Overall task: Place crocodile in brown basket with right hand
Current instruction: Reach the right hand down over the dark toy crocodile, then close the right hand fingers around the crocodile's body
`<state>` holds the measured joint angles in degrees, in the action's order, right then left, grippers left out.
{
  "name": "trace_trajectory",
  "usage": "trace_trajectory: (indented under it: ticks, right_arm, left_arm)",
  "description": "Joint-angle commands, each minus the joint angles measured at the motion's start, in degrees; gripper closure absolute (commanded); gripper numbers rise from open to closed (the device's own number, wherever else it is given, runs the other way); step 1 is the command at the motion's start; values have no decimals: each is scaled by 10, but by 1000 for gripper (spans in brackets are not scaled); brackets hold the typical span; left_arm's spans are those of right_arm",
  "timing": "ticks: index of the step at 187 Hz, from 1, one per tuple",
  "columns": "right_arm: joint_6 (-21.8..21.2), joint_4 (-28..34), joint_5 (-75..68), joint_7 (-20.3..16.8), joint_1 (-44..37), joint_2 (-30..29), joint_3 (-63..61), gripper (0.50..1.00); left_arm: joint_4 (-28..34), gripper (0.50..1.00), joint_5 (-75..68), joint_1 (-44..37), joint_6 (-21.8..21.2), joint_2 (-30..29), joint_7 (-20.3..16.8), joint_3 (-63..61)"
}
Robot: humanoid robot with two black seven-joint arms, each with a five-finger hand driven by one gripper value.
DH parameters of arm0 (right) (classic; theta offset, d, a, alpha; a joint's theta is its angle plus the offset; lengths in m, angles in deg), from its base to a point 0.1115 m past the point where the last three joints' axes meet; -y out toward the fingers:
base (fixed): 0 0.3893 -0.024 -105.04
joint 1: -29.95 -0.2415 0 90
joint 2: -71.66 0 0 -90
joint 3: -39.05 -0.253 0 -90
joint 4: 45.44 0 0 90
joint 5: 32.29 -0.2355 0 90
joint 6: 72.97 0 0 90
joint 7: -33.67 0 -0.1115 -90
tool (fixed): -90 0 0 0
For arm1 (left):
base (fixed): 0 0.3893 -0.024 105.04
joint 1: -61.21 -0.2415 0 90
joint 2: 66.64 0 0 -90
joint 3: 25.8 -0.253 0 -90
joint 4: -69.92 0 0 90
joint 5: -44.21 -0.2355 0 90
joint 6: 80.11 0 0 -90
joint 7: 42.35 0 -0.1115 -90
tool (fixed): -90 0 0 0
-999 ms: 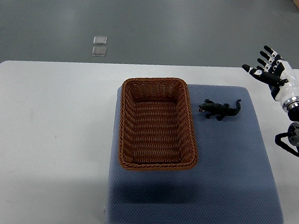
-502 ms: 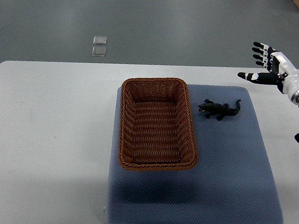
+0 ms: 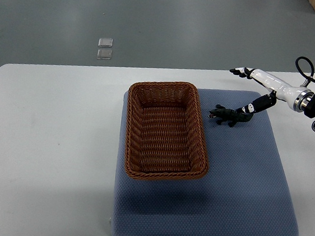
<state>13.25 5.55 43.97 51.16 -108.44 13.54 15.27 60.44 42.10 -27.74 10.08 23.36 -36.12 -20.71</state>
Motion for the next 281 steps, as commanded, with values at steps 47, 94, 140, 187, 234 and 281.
trace_trajectory:
  ticks: [47, 94, 140, 187, 234, 281]
  right_arm:
    - [7, -7, 103, -3, -30, 0, 76, 568]
    - [30, -19, 126, -13, -35, -15, 83, 605]
    - [33, -45, 126, -17, -63, -41, 124, 652]
    - [36, -67, 127, -17, -77, -60, 160, 658]
    - [36, -87, 136, -17, -78, -65, 170, 658]
    - [37, -94, 149, -17, -78, -68, 170, 660]
  left_arm:
    - [0, 500, 0, 0, 0, 0, 0, 0]
    - [0, 500, 0, 0, 0, 0, 0, 0]
    - [0, 500, 0, 0, 0, 0, 0, 0]
    - [0, 500, 0, 0, 0, 0, 0, 0]
    - [0, 500, 0, 0, 0, 0, 0, 0]
    - [0, 500, 0, 0, 0, 0, 0, 0]
